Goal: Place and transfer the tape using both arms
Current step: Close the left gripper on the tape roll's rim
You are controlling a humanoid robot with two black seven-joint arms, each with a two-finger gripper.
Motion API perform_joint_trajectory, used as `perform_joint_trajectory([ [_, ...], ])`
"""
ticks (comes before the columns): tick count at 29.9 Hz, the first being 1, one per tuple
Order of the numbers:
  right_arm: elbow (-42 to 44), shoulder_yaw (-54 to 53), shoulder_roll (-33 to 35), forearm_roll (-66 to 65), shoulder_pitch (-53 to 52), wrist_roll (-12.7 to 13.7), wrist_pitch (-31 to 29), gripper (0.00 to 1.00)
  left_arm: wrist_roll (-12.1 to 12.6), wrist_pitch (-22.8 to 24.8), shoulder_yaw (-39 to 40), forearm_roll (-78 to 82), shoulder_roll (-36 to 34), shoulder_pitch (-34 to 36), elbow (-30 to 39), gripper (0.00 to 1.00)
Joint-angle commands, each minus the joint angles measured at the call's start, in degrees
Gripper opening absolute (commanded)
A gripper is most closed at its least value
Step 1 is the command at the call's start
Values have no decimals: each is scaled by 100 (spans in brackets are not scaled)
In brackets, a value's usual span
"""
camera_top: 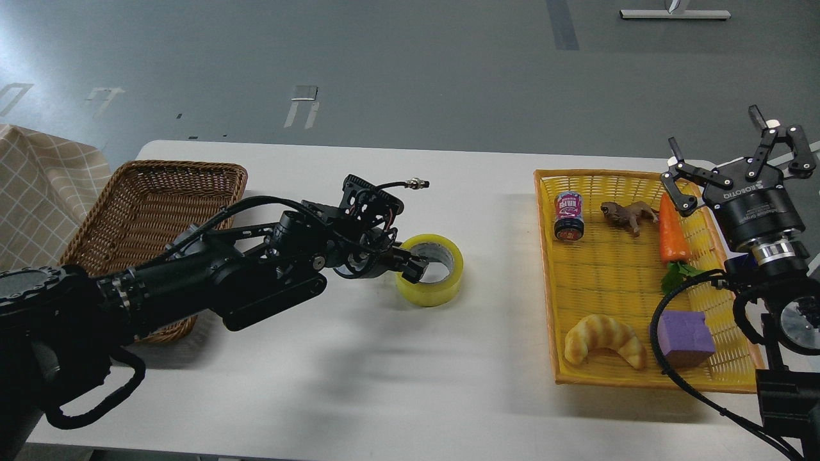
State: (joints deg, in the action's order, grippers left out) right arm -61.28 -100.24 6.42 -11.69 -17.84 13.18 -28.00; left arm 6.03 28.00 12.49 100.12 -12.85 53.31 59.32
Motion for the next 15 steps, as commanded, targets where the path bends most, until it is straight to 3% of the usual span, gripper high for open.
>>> perform_joint_trajectory([
  [1,-6,-5,0,0,0,0,0,100,-234,0,-9,43,2,30,36,0],
  [15,-24,-14,-53,9,-27,-8,0,100,-269,0,8,-62,-410,636,97,0],
])
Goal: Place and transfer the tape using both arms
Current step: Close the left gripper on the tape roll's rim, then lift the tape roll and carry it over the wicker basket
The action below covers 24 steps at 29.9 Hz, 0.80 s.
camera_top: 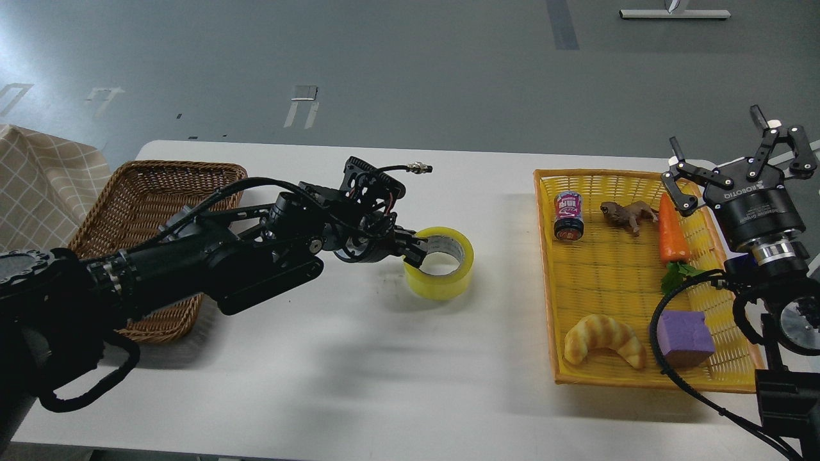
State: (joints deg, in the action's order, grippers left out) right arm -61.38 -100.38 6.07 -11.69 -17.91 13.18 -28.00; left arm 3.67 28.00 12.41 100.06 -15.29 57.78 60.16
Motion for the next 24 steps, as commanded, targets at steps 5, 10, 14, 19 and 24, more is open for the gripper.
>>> perform_joint_trajectory([
  [5,-40,1,-27,9,-28,0,0,100,-60,0,34,-276,-606,558,83,0],
  [10,-40,-17,-27,9,-63,0,0,100,-86,0,42,-338,-1106,919,136,0],
  [14,-40,-17,-27,9,-125,0,0,100,-200,0,34,-390,-1468,1069,180,0],
  [19,-32,-17,-27,9,-160,0,0,100,-209,0,16,-399,-2231,1034,347,0],
  [24,-14,-17,-27,9,-151,0,0,100,-305,0,-10,-399,-2873,946,339,0],
])
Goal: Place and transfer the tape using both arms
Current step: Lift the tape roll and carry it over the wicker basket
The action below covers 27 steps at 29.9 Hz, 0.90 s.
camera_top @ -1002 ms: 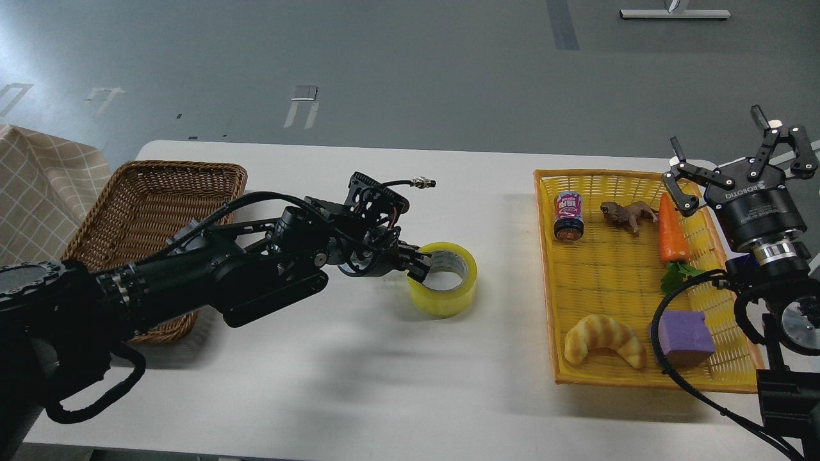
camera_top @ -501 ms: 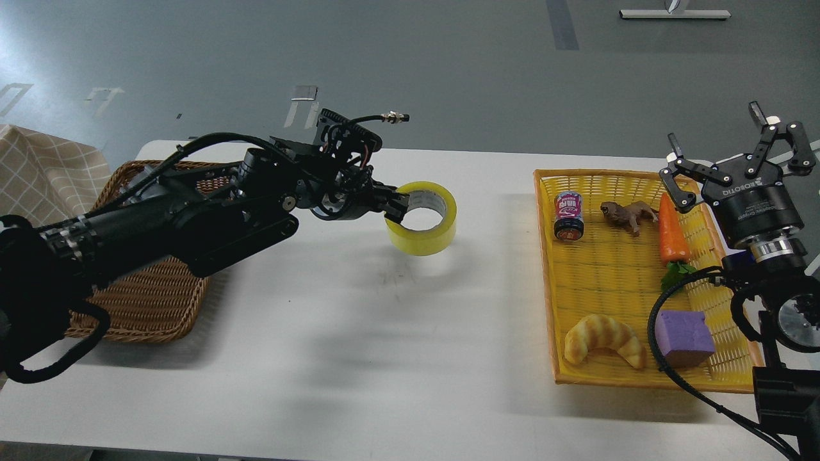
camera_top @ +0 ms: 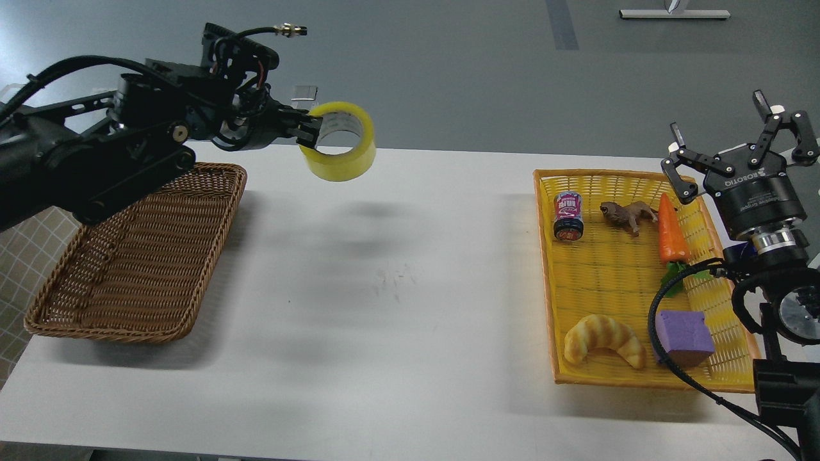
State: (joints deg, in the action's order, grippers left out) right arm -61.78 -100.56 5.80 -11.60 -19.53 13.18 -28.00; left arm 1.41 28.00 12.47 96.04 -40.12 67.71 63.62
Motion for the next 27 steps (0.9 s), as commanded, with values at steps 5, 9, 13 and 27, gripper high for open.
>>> perform_joint_trajectory([
  [5,35,19,-17,0,10,0,0,100,-124,0,-17,-6,-961,-328,-16,0],
  [9,43,28,-61,0,-25,0,0,100,-132,0,1,-15,-1383,-601,-34,0],
  [13,35,45,-70,0,-25,0,0,100,-246,0,-8,-68,-1682,-803,-104,0],
  [27,35,71,-88,0,-7,0,0,100,-264,0,1,-612,-1990,-1620,-122,0],
])
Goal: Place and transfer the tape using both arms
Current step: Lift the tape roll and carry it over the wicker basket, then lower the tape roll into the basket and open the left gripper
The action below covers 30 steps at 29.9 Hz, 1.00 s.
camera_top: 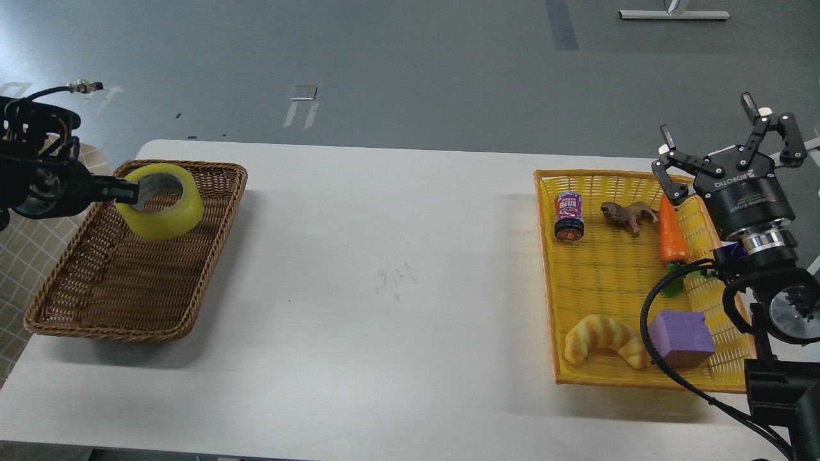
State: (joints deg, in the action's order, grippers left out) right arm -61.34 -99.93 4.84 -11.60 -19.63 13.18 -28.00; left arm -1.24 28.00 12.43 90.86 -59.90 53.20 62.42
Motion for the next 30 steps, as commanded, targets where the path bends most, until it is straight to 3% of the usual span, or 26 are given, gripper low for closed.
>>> perform_joint_trajectory([
  [1,-9,0,8,0,3,0,0,100,1,0,5,-174,-13,-248,-11,0],
  [10,-35,9,-1,0,20,0,0,100,-8,0,66,-385,31,-696,-186,0],
  [30,-62,9,-1,0,29,0,0,100,1,0,67,-851,67,-706,-389,0],
])
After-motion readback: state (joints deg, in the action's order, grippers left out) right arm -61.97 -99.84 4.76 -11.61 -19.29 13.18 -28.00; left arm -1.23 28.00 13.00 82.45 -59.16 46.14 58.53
